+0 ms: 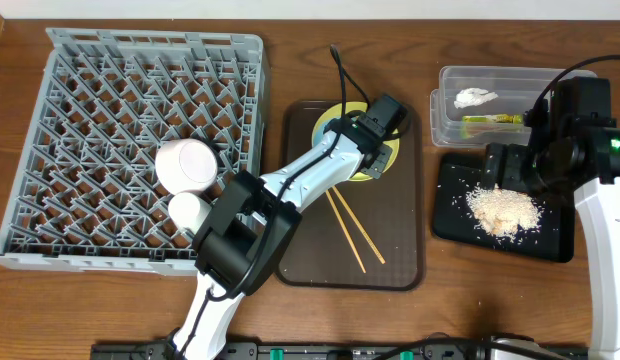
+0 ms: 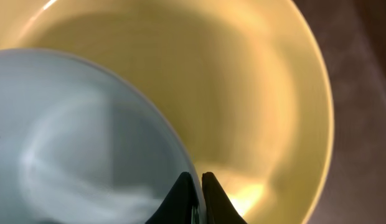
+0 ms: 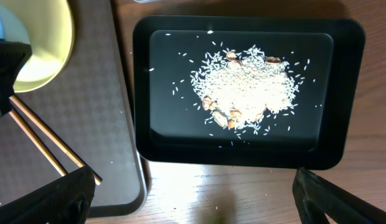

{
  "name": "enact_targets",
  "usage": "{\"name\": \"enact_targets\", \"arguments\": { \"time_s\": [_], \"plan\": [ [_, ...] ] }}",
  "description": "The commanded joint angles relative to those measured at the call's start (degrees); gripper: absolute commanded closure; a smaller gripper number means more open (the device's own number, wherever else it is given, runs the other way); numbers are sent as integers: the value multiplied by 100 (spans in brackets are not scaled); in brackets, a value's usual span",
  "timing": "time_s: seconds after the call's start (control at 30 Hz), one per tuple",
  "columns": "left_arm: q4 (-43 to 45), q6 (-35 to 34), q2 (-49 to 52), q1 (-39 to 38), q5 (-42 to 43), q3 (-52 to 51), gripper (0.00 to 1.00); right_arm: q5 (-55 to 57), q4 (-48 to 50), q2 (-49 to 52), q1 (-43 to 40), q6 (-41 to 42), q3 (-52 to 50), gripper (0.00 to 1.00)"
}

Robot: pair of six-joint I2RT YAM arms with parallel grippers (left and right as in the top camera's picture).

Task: Sort waste into correct bins and load items into the dishwasher
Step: 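Grasp the rim of the blue bowl with the left gripper, then carry the blue bowl into the dish rack and release it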

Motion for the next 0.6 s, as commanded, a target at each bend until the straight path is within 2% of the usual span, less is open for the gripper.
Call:
{"name": "enact_targets", "arguments": {
  "time_s": [0.0, 0.1, 0.37, 0.57],
  "plan": [
    [-177, 98, -146, 7, -612, 74, 92, 74, -4, -7, -11, 98, 74, 1],
    [-267, 136, -313, -4, -1001, 74, 92, 74, -4, -7, -11, 98, 74, 1],
    [-522, 428, -940, 13, -1029, 74, 92, 74, -2, -7, -11, 98, 74, 1],
    [-774, 529, -1683, 385, -868, 74, 92, 76, -2, -7, -11, 96, 74, 1]
  ]
}}
